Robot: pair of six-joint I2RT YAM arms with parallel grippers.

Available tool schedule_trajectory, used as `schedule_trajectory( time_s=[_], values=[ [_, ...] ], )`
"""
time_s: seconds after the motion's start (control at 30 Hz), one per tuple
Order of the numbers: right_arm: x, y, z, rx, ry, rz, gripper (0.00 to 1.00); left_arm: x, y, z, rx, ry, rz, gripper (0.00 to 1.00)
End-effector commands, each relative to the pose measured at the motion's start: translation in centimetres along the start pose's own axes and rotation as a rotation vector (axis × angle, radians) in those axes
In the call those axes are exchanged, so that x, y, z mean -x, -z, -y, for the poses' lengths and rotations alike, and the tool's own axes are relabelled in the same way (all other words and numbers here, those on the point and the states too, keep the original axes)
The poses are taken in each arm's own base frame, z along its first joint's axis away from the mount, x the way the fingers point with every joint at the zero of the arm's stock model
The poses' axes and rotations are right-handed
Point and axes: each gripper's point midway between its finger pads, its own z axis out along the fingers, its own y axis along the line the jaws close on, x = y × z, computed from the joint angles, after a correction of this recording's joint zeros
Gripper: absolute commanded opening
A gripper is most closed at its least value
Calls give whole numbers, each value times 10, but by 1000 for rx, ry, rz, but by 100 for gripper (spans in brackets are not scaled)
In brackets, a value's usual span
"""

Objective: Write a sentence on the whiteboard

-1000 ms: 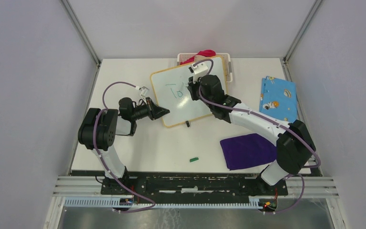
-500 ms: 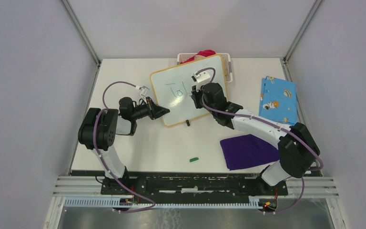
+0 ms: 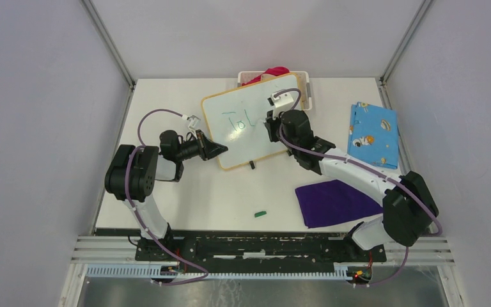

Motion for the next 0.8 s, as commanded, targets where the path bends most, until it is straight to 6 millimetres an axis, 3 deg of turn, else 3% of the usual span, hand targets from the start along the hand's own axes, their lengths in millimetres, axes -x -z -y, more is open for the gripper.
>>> schedule_trajectory(
  time_s=[0.0, 0.3, 0.77],
  values=[
    [52, 1, 2, -11, -37, 128, 0, 2, -1, -16, 69, 13, 17, 22],
    [55, -9, -1, -1, -35, 117, 0, 2, 0, -17, 69, 14, 15, 22],
    [39, -8, 6, -28, -38, 89, 0, 2, 0, -17, 71, 16, 15, 22]
  ],
)
